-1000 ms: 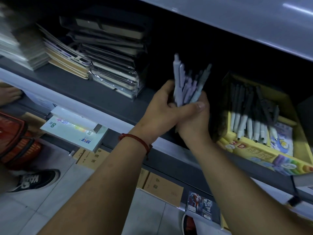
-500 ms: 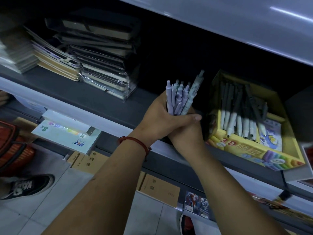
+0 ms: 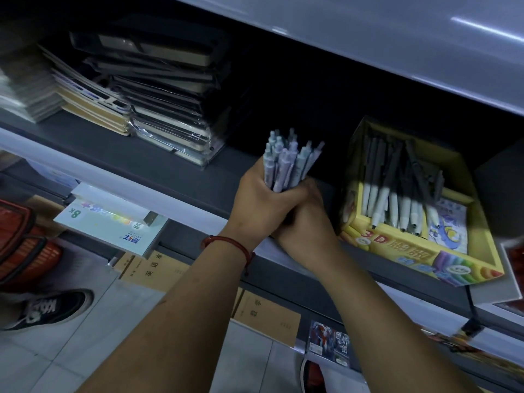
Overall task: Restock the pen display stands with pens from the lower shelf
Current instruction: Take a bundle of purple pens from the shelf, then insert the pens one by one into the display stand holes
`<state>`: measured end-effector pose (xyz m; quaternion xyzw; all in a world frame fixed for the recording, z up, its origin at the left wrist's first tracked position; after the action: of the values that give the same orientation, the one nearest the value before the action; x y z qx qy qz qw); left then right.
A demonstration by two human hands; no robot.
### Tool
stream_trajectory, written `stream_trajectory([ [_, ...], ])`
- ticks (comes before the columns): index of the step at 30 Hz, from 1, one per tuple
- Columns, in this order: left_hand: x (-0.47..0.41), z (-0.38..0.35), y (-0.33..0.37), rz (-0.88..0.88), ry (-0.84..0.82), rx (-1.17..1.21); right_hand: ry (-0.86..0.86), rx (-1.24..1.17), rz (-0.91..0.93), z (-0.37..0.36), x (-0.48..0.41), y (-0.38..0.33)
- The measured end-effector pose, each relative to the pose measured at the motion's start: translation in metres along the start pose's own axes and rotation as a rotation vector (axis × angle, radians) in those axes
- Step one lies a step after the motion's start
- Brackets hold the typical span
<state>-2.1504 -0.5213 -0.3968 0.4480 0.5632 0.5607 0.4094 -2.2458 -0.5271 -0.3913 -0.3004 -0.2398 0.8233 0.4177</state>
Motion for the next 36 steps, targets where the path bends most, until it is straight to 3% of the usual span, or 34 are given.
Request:
stream_trajectory([
  [8, -0.004, 0.019, -0.009, 0.084, 0.236, 0.273, -0.024, -0.111, -0.116, 0.004, 0.004, 0.010],
  [12, 0.004, 0.022, -0.003, 0.036, 0.392, 0.235, -0.025, -0.220, -0.163, 0.007, 0.007, 0.014],
  [19, 0.042, 0.023, 0.024, -0.077, 0.602, 0.495, -0.088, -0.343, 0.038, 0.021, 0.016, -0.010],
  [23, 0.079, -0.013, 0.014, -0.111, 0.453, 0.864, -0.057, -0.281, 0.218, 0.057, 0.065, -0.027],
  [26, 0.115, -0.049, -0.004, -0.125, 0.322, 0.981, -0.065, -0.228, 0.330, 0.079, 0.118, -0.024],
  [30, 0.168, -0.089, -0.040, -0.126, 0.325, 0.903, -0.084, -0.219, 0.459, 0.103, 0.190, 0.000],
  [33, 0.212, -0.119, -0.067, -0.115, 0.389, 0.749, -0.066, -0.172, 0.462, 0.125, 0.247, 0.024],
  [36, 0.258, -0.175, -0.087, -0.103, 0.325, 0.621, 0.004, -0.091, 0.449, 0.159, 0.314, 0.046],
])
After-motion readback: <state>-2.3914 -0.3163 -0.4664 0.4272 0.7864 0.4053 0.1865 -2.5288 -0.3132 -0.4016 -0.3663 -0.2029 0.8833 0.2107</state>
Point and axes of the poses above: each hand's wrist, its own x-axis away from the middle knuckle, its own z-axis out of the back of the hand, y = z × x, the point moved 9 cm from there along -x, towards the middle knuckle, and after that the axes turned 9 degrees about z, right-handed, at the moved point
